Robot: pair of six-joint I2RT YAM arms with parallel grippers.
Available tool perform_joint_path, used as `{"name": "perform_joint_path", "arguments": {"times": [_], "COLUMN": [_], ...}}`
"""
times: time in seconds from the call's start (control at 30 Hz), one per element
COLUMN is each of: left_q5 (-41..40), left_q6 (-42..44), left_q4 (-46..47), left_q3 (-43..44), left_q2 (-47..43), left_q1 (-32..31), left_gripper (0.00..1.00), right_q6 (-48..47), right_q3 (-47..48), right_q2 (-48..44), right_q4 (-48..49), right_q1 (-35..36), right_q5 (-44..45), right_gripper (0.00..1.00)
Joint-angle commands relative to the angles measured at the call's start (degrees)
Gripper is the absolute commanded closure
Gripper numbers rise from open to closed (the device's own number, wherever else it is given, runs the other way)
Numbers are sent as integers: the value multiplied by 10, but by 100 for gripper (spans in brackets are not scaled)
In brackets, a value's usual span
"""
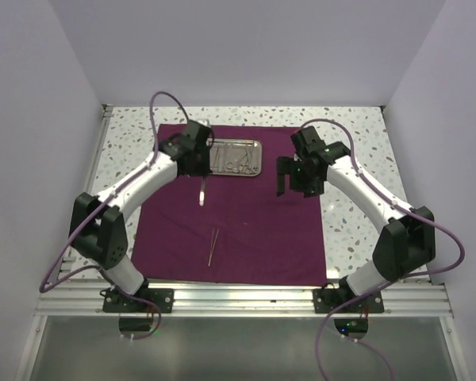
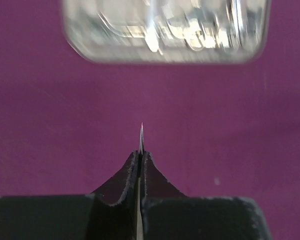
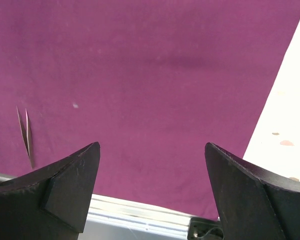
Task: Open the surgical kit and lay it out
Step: Place the medical item in the surgical kit, then pick up the medical item from the container.
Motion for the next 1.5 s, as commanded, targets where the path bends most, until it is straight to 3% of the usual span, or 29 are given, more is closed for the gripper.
{"name": "perform_joint_path", "arguments": {"times": [0.0, 0.13, 0.47, 0.73, 0.83, 0.87, 0.9, 1.03, 1.2, 1.47], "left_q5": [34, 57, 30, 27, 4, -4, -20, -25, -25, -21], "left_q6": [-96, -183, -237, -229, -199, -187, -162, -87, 1, 66], "left_q4": [45, 99, 86, 34, -3, -12, -28, -35, -37, -94], "left_q3": [-131, -208, -237, -202, -142, -102, -80, 13, 164, 506], "left_q2": [-27, -65, -56, -51, -42, -37, -25, 21, 142, 368], "left_q1": [-68, -133, -194, -199, -196, -194, -182, -117, -28, 16], "left_gripper": [100, 100, 100, 57, 47, 37, 33, 23, 32, 43], "right_q6": [-5, -8, -19, -22, -21, -22, -20, -15, -4, 11], "right_q3": [-30, -65, -113, -101, -86, -82, -75, -64, -63, -70], "right_q2": [-46, -68, -107, -100, -91, -88, -87, -87, -88, -81], "right_q4": [16, 14, 3, -6, -9, -10, -10, -13, -17, -27], "right_q1": [-3, -3, -2, -2, -2, -3, -2, -3, -3, -4], "right_q5": [-29, -39, -34, -17, -9, -5, -3, 10, 26, 37], "right_gripper": [11, 11, 11, 11, 11, 11, 11, 10, 10, 10]}}
